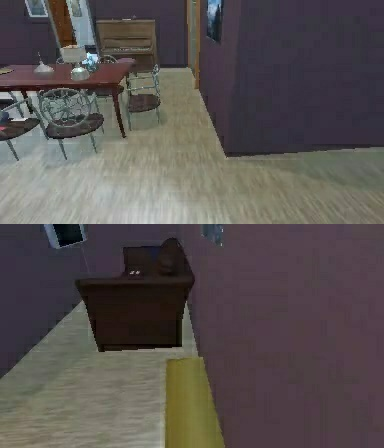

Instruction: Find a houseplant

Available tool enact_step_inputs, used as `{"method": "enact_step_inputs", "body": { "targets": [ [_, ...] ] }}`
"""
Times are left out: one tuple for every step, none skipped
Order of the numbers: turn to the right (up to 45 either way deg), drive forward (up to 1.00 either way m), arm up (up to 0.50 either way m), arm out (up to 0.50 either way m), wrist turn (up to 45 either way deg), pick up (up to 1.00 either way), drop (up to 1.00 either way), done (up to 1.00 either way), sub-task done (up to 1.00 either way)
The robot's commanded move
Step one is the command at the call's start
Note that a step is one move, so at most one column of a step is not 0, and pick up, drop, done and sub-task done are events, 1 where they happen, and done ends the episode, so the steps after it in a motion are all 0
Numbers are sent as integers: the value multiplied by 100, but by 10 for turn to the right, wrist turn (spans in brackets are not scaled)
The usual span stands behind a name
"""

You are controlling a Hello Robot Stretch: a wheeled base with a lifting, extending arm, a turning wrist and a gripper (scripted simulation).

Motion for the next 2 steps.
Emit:
{"method": "enact_step_inputs", "body": {
  "targets": [
    [0,100,0,0,0,0,0,0,0],
    [-30,0,0,0,0,0,0,0,0]
  ]
}}
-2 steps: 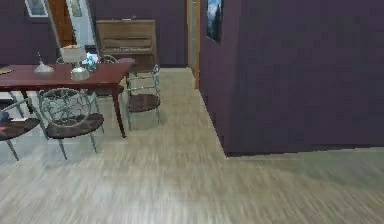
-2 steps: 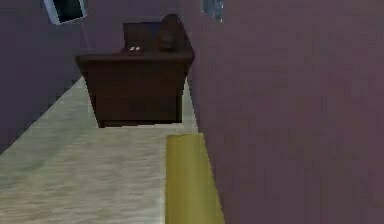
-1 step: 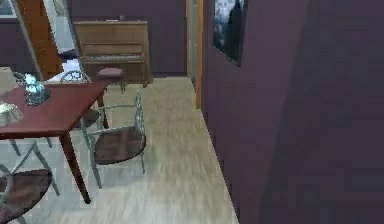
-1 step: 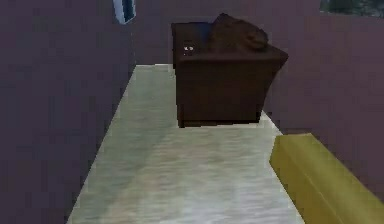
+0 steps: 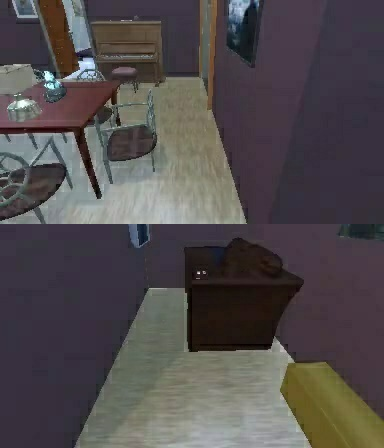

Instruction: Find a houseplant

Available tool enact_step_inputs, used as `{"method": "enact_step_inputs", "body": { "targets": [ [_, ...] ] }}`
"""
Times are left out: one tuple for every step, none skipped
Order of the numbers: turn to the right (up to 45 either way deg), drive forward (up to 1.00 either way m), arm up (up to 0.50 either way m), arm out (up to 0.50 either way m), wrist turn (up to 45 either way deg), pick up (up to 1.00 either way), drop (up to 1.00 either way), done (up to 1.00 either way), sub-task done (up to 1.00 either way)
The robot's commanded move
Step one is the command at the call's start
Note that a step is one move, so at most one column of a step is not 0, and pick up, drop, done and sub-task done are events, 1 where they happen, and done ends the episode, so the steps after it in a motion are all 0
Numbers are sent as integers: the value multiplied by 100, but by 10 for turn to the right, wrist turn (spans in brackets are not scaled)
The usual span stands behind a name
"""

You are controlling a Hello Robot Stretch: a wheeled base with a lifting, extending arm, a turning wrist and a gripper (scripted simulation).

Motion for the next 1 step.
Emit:
{"method": "enact_step_inputs", "body": {
  "targets": [
    [0,100,0,0,0,0,0,0,0]
  ]
}}
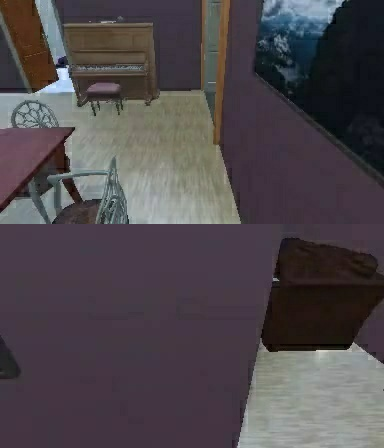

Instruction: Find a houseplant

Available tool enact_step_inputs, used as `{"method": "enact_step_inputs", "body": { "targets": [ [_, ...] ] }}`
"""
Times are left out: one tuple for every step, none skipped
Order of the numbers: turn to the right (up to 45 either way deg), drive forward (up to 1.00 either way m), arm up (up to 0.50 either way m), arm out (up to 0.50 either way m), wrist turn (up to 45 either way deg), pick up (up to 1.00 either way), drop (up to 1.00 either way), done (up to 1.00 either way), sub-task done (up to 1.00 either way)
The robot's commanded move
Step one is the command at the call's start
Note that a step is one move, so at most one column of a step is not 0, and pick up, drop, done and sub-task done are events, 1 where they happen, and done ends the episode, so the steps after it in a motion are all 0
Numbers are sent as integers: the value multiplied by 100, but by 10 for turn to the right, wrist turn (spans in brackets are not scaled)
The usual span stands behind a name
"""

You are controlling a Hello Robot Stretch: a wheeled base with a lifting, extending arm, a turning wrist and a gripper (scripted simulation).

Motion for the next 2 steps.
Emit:
{"method": "enact_step_inputs", "body": {
  "targets": [
    [0,100,0,0,0,0,0,0,0],
    [0,100,0,0,0,0,0,0,0]
  ]
}}
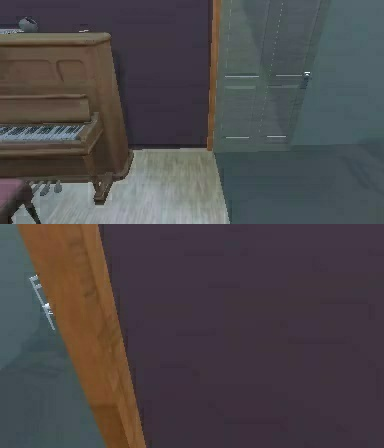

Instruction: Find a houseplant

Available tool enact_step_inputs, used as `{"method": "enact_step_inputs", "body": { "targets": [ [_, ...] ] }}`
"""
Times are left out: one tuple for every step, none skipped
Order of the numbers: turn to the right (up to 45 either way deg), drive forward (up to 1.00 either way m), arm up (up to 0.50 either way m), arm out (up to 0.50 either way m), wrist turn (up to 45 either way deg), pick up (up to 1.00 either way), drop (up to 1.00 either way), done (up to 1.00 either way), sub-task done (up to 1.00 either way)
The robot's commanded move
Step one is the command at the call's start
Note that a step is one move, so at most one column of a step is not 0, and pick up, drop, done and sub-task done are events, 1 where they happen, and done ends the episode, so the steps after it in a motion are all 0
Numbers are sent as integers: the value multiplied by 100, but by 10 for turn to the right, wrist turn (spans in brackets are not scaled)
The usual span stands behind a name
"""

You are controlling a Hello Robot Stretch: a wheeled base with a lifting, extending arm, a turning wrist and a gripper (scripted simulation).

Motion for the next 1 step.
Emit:
{"method": "enact_step_inputs", "body": {
  "targets": [
    [90,0,0,0,0,0,0,0,0]
  ]
}}
